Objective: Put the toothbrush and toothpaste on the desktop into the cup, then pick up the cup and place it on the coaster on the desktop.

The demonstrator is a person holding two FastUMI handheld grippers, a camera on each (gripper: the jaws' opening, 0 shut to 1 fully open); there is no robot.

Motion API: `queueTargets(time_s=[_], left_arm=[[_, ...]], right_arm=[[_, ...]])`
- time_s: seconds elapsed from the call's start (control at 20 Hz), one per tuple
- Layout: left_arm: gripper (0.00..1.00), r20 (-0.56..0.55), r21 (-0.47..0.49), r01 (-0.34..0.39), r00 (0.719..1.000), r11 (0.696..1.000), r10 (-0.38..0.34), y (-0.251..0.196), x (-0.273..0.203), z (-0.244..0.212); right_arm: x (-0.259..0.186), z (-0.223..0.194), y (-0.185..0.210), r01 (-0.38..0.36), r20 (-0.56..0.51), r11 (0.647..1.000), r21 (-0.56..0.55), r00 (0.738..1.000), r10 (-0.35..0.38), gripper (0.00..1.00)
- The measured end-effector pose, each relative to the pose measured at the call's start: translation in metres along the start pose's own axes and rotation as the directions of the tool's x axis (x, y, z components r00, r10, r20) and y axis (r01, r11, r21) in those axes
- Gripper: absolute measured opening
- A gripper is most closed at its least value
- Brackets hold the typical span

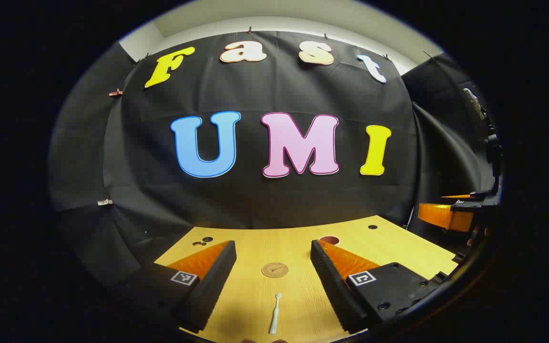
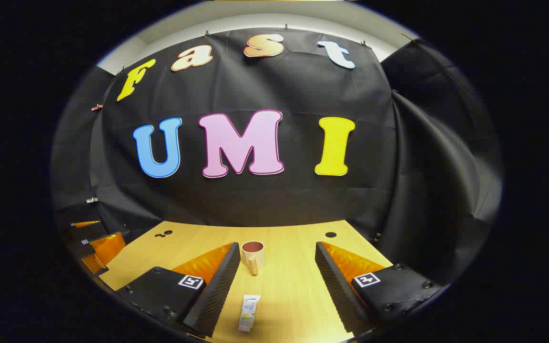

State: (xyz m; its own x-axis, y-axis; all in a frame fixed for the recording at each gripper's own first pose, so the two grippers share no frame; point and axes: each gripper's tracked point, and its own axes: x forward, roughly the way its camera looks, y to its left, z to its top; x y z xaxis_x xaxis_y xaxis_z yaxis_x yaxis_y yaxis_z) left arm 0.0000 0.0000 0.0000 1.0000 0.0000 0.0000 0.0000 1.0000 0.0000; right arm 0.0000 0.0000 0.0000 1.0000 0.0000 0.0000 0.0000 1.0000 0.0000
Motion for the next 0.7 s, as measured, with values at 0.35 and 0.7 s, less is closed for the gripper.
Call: queueTargets(time_s=[0.35, 0.7], left_arm=[[0.99, -0.019, 0.000, -0.013, 1.000, 1.000, 0.013, 0.003, 0.007, -0.008], [0.99, -0.046, -0.007, -0.013, 0.999, 1.000, 0.012, 0.004, 0.012, -0.017]], right_arm=[[0.009, -0.014, 0.005, -0.025, -0.055, 1.000, -0.005, 0.998, 0.025, 0.97], [0.018, -0.036, 0.011, -0.036, -0.133, 0.999, 0.033, 0.990, 0.040, 0.97]])
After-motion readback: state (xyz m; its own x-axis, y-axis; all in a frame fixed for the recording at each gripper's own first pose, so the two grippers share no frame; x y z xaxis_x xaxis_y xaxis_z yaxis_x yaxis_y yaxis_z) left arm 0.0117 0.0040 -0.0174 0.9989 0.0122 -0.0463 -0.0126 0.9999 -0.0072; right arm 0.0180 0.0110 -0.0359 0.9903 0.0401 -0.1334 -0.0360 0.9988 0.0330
